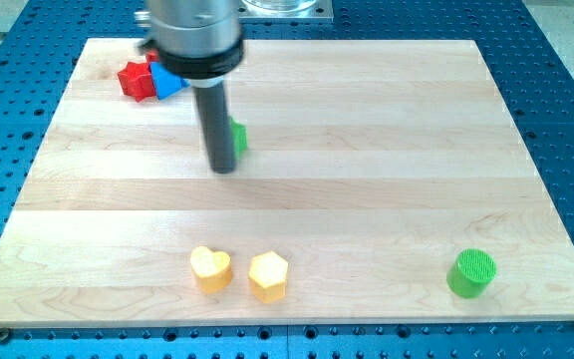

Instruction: Point your arm vertically above the green circle

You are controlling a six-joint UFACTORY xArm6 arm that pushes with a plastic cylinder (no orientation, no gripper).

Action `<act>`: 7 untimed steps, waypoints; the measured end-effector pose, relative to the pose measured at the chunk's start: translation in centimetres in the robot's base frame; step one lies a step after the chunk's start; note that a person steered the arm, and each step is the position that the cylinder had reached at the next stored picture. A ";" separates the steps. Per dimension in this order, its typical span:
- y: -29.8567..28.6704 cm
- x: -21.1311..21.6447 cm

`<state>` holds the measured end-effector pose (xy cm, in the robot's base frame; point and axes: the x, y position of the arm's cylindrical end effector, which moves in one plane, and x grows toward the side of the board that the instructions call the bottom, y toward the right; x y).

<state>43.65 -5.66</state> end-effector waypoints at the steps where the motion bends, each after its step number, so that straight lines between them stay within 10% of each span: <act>1: 3.1 1.2; 3: -9.2 -7.1; 7: -8.8 -6.2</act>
<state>37.49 -14.45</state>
